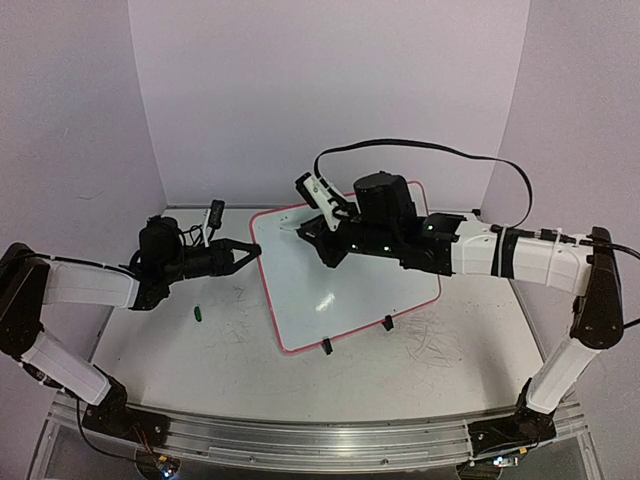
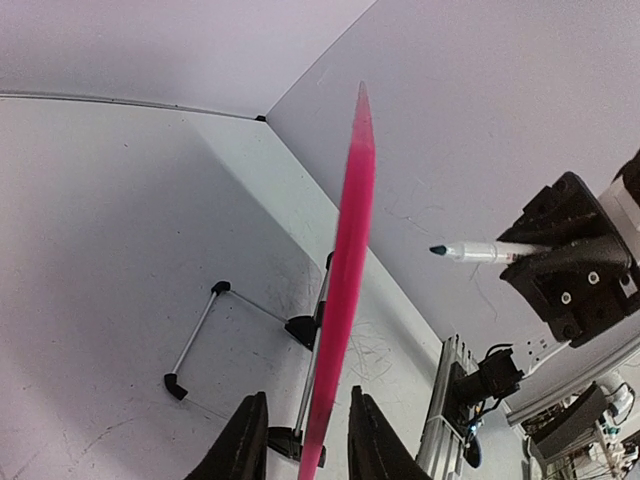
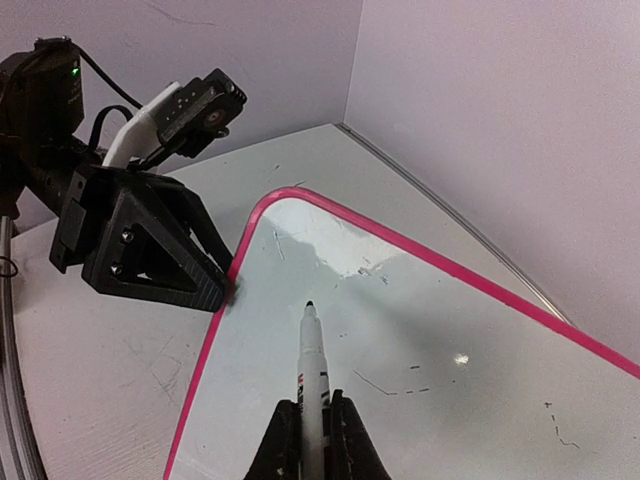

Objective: Write a sentence on the whiteboard
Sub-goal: Hold the whiteboard at the center of the board, then write a sentence on the whiteboard.

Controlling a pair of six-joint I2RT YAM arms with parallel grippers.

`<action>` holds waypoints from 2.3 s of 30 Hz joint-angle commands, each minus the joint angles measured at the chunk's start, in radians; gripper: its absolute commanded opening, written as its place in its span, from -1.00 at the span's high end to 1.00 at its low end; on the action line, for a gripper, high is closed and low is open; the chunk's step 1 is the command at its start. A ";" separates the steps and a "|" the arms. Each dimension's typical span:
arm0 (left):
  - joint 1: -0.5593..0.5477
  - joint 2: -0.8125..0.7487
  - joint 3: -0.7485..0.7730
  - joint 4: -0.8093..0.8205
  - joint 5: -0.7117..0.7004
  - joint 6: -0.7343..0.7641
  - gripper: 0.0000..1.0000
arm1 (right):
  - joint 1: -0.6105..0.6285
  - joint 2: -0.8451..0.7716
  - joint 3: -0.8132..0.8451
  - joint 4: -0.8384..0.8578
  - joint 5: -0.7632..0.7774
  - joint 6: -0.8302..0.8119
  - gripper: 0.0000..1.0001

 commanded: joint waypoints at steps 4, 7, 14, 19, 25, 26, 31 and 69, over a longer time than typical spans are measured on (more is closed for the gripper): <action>-0.002 0.040 0.053 0.071 0.027 0.027 0.62 | 0.032 0.045 0.078 0.002 0.005 -0.027 1.00; -0.002 0.049 0.052 0.071 0.031 0.037 0.72 | 0.045 0.059 0.084 -0.027 0.012 -0.031 1.00; -0.002 0.058 0.042 0.071 0.030 0.056 0.89 | 0.069 0.068 0.067 -0.030 0.045 -0.031 1.00; -0.002 0.060 0.034 0.071 0.028 0.063 0.95 | 0.078 0.062 0.052 -0.029 0.071 -0.024 1.00; -0.002 0.055 0.030 0.071 0.026 0.062 1.00 | 0.083 0.075 0.056 -0.029 0.095 -0.020 1.00; -0.002 0.054 0.029 0.071 0.025 0.061 1.00 | 0.084 0.077 0.058 -0.029 0.096 -0.019 1.00; -0.002 0.054 0.027 0.071 0.022 0.058 1.00 | 0.086 0.092 0.072 -0.029 0.086 -0.020 1.00; -0.002 0.035 0.024 0.071 0.028 0.048 1.00 | 0.091 0.137 0.083 -0.026 0.142 -0.006 1.00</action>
